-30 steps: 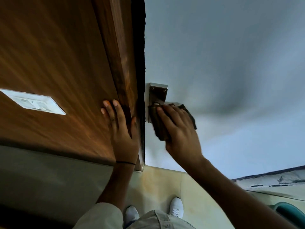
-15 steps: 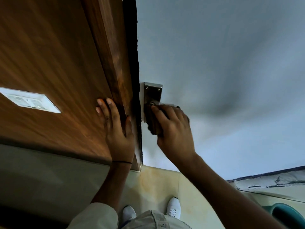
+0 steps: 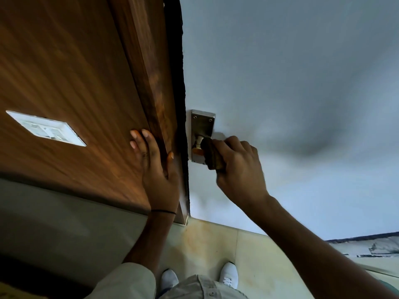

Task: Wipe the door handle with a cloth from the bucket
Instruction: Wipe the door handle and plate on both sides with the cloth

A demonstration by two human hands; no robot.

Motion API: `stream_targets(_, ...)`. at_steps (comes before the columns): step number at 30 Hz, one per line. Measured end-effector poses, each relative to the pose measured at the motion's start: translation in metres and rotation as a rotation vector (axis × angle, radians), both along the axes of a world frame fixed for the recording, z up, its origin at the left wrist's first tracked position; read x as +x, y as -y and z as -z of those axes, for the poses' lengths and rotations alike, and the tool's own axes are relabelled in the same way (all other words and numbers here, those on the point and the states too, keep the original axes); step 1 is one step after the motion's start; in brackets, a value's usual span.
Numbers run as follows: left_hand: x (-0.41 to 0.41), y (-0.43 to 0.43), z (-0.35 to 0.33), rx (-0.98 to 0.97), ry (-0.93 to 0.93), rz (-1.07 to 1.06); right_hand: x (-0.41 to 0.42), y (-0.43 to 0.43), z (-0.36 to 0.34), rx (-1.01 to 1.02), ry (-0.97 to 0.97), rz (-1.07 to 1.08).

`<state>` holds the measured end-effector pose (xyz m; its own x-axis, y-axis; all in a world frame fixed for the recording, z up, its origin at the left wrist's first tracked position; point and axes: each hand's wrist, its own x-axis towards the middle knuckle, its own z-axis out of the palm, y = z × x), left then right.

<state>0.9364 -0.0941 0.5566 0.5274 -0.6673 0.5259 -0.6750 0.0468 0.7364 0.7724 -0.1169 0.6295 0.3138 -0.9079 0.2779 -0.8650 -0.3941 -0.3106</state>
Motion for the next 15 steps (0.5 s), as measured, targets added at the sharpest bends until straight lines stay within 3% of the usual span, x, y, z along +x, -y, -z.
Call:
stream_targets(5, -0.001, 0.000, -0.001, -0.029, -0.024, 0.021, 0.050, -0.004, -0.002, -0.044, -0.019, -0.061)
stream_targets(12, 0.001, 0.000, 0.002, -0.004, -0.006, -0.001, -0.015, -0.004, 0.003, -0.023, 0.072, -0.090)
stream_targets(15, -0.003, 0.001, 0.001, -0.035, -0.008, 0.009, 0.006, -0.008, 0.005, -0.044, 0.063, -0.034)
